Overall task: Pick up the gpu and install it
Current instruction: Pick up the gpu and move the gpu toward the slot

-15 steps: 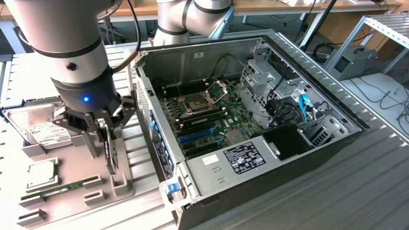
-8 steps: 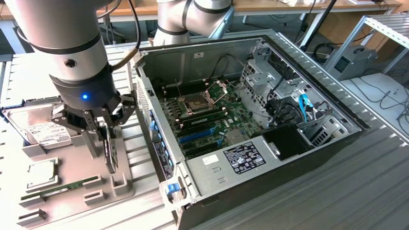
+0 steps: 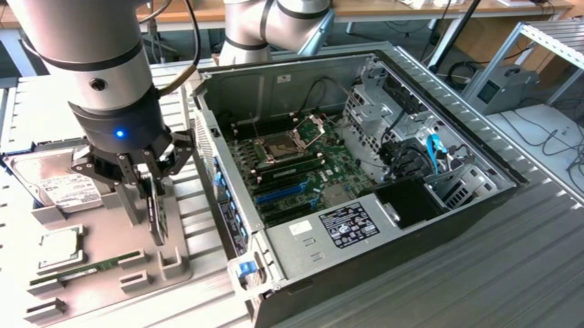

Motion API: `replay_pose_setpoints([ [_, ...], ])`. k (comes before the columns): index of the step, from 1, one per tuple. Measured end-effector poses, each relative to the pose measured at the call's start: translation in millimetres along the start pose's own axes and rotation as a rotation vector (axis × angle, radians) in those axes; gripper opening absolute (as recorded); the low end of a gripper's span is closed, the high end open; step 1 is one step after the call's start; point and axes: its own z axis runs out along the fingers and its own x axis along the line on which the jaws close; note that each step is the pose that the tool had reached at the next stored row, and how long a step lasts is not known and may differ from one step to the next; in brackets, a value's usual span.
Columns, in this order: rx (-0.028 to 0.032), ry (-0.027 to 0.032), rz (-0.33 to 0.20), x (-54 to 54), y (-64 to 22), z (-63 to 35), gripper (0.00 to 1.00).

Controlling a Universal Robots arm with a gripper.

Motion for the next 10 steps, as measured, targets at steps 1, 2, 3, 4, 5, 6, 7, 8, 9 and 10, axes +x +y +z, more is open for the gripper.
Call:
replay_pose_setpoints([
  [1, 0.0002, 0.0000, 0.000, 0.0, 0.1, -0.7, 0.26],
  [2, 0.0003, 0.0000, 0.000, -0.1, 0.1, -1.3, 0.26],
  [3, 0.0005, 0.0000, 0.000, 0.0, 0.2, -2.0, 0.26],
  [4, 0.0008, 0.0000, 0.000, -0.1, 0.2, -2.7, 0.26],
  [5, 0.0009, 0.0000, 0.000, -0.1, 0.3, -3.4, 0.26],
  [6, 0.0011, 0.0000, 0.000, -0.1, 0.4, -4.1, 0.26],
  [7, 0.0012, 0.0000, 0.000, -0.1, 0.4, -4.8, 0.26],
  [8, 0.0014, -0.0001, 0.000, -0.2, 0.5, -5.5, 0.26],
  [9, 0.0017, 0.0000, 0.000, -0.2, 0.6, -6.5, 0.26],
  [10, 0.0018, -0.0001, 0.000, -0.2, 0.7, -7.4, 0.26],
])
